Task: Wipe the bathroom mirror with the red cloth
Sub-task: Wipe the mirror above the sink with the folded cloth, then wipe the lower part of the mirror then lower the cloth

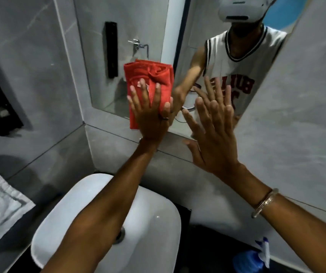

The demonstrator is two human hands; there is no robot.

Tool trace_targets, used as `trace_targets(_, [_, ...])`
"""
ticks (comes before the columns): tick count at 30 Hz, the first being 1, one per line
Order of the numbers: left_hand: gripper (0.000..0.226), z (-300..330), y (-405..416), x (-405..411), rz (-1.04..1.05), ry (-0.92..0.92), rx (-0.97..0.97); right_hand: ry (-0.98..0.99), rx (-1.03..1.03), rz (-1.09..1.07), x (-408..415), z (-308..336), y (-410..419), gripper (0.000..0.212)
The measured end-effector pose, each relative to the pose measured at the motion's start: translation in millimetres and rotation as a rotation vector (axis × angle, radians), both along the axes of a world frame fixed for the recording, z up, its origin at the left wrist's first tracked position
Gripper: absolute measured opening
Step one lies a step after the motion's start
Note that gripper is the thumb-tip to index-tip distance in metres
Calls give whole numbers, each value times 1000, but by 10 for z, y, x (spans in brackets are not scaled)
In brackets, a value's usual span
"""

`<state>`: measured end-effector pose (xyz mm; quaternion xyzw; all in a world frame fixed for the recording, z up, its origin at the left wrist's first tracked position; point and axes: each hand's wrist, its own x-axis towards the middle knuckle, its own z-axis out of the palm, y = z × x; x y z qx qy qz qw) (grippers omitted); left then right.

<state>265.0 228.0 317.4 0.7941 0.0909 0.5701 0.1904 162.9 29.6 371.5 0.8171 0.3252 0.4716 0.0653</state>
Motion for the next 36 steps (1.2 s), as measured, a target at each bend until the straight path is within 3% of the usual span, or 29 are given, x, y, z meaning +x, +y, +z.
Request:
trace_targets(3, [64,-67,-671,-93,-100,8,81,36,45,-91,-70,-31,-382,68])
trace_targets(8, [81,-36,-1660,-395,-266,-39,130,73,83,-214,-348,-131,-1042,70])
trace_targets(14, [72,-15,-1831,-478,-262,3,35,115,157,-213,-497,-168,-1553,68])
trace_targets(18, [62,55,-1858,-779,-466,28,-9,303,287,-119,-641,-218,-1443,63])
trace_targets(19, [62,67,-1887,-898,-556,33,-82,379,334,-71,-691,-254,-1399,62])
trace_targets(21, [55,122,-1952,-1212,-802,78,-406,550,474,53,-773,-335,-1309,62])
trace_targets(24, [37,302,-1994,-1687,-1227,261,-1344,873,977,206,-874,-435,-1156,60])
trace_targets(26, [57,412,-1946,-1884,-1465,441,-1880,1128,1459,309,-889,-428,-1034,51])
trace_targets(28, [67,413,-1906,-1975,-1473,469,-1988,1425,1836,505,-885,-442,-993,42])
trace_targets(30, [58,306,-1929,-2047,-1379,479,-1958,1609,2072,637,-984,-501,-1035,55])
trace_targets(33, [45,-64,-2043,-2133,-1321,655,-1889,1654,2140,622,-1181,-787,-1135,61])
trace_targets(36, [52,-457,-2099,-2211,-1228,892,-1710,1617,2085,409,-1323,-1257,-1263,70])
